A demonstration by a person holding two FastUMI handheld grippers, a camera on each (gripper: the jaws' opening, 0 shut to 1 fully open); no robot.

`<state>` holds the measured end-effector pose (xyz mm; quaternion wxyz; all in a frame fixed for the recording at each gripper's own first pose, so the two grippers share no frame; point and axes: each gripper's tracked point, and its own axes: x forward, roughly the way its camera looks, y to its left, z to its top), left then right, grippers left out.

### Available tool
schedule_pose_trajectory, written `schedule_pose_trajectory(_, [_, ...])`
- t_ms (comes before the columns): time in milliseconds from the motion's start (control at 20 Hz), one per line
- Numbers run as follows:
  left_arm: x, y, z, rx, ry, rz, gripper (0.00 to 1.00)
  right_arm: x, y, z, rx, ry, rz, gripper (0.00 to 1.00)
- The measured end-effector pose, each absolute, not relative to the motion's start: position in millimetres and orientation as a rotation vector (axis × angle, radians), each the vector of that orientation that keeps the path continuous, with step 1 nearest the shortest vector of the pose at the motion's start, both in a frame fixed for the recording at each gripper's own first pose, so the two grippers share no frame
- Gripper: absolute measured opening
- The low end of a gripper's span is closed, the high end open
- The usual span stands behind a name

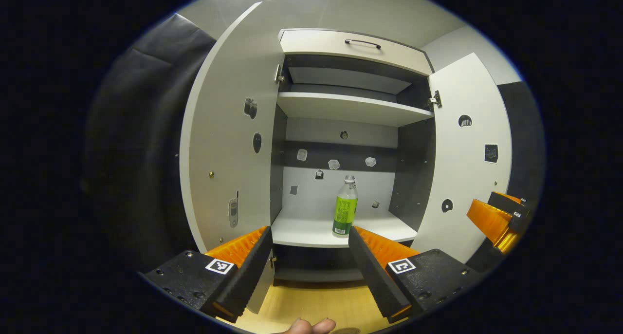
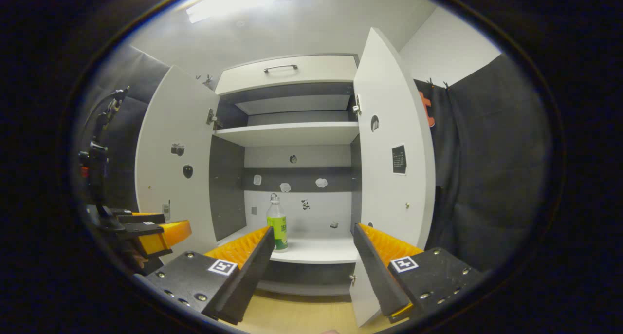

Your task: Grasp the bottle in the cabinet with the left hand and place it on the coaster, then close the right door with the right hand and the left door with the left hand.

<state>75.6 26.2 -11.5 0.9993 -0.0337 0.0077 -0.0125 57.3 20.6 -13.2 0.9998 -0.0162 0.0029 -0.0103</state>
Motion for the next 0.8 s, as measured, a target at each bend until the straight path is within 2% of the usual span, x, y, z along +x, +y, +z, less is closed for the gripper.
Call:
schedule_pose_trajectory(450, [127,12,-23,-0.076,0.068,-0.097,0.99,86,27,-22,-0.063,-0.005,-0.014,0.99])
schedule_pose_trajectory(800, [208,-19,-40,-0.109,0.048,-0.150,0.99,105,23,-27,-0.055,0.006,-0.010,0.99])
